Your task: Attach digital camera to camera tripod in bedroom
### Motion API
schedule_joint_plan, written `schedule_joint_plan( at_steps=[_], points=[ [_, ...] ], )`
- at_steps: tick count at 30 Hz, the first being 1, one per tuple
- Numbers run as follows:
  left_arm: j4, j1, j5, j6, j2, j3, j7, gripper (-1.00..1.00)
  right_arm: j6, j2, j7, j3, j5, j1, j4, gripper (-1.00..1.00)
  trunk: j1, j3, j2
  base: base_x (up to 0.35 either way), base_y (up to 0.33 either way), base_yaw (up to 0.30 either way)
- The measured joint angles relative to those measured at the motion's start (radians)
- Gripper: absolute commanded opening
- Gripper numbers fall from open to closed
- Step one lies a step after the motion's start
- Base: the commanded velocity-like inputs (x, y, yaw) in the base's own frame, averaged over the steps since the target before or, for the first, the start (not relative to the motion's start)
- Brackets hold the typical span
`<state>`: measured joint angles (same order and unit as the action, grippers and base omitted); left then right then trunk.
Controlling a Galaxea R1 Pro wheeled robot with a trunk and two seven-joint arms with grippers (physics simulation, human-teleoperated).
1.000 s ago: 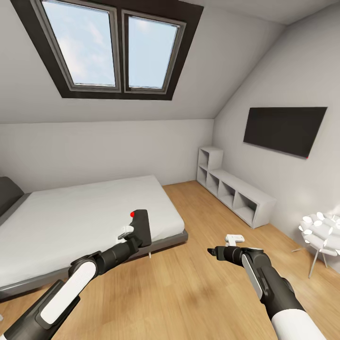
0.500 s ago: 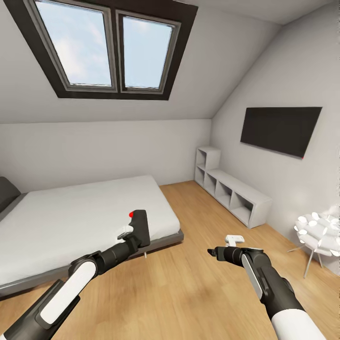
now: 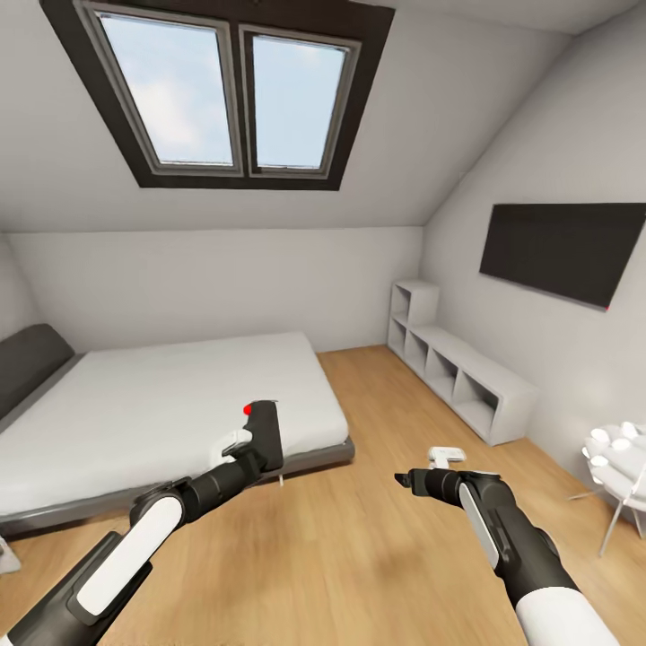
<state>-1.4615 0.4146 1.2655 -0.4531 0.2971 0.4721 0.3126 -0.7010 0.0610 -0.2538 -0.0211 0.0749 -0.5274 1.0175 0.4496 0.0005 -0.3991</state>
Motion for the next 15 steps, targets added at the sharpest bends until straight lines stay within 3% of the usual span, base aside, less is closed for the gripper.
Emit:
schedule_joint_plan(
  at_steps=[5, 8, 10, 15],
  points=[
    [0.007, 0.0, 0.002, 0.0, 0.0, 0.0, 0.023, -1.0, 0.0, -0.001, 0.003, 0.0, -0.001, 0.0, -0.004, 1.0, 0.0, 0.0, 0.0, 0.0, -0.289, 0.277],
    [0.065, 0.0, 0.001, -0.001, -0.002, 0.001, 0.069, -1.0, -0.002, 0.0, 0.005, 0.0, -0.001, 0.001, -0.039, 1.0, 0.0, 0.0, 0.0, 0.0, -0.289, 0.282],
    [0.136, 0.0, 0.002, -0.001, -0.006, 0.002, 0.092, -1.0, 0.001, 0.0, 0.008, 0.0, -0.002, 0.001, -0.076, 1.0, 0.0, 0.0, 0.0, 0.0, -0.289, 0.29],
    [0.437, 0.0, 0.01, -0.001, -0.028, 0.005, 0.12, -1.0, 0.007, 0.002, 0.032, 0.004, -0.006, 0.001, -0.253, 1.0, 0.0, 0.0, 0.0, 0.0, -0.29, 0.296]
  ],
)
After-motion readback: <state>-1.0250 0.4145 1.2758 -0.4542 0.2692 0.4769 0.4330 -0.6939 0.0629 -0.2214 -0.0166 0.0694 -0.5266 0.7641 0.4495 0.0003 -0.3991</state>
